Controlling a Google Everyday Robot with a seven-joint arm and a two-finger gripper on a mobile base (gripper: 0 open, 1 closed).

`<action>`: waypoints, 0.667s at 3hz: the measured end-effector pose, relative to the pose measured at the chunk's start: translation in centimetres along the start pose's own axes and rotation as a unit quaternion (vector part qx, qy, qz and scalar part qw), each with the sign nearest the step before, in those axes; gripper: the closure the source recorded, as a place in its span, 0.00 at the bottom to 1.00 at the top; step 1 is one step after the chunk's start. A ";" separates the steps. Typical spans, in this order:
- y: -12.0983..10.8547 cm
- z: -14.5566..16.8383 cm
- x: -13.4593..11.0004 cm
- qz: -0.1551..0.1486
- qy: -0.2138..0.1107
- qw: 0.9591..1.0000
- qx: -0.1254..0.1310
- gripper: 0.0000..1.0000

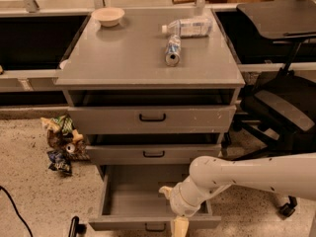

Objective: Close bottom drawer

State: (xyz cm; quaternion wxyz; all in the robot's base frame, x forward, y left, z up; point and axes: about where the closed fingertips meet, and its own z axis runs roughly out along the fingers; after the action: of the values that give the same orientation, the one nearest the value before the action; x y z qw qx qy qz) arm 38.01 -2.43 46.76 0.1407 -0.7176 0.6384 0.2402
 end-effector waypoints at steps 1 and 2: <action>0.0 2.9 2.4 0.009 -0.011 1.000 -0.002 0.19; 0.0 7.8 6.8 0.016 -0.024 1.000 -0.008 0.43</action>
Offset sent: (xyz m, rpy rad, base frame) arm -0.0148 -0.0322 -0.1793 0.0676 0.0637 -0.0356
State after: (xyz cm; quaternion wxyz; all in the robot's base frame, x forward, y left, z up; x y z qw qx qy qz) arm 37.15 -4.20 36.62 0.1464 -0.7026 0.6444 0.2641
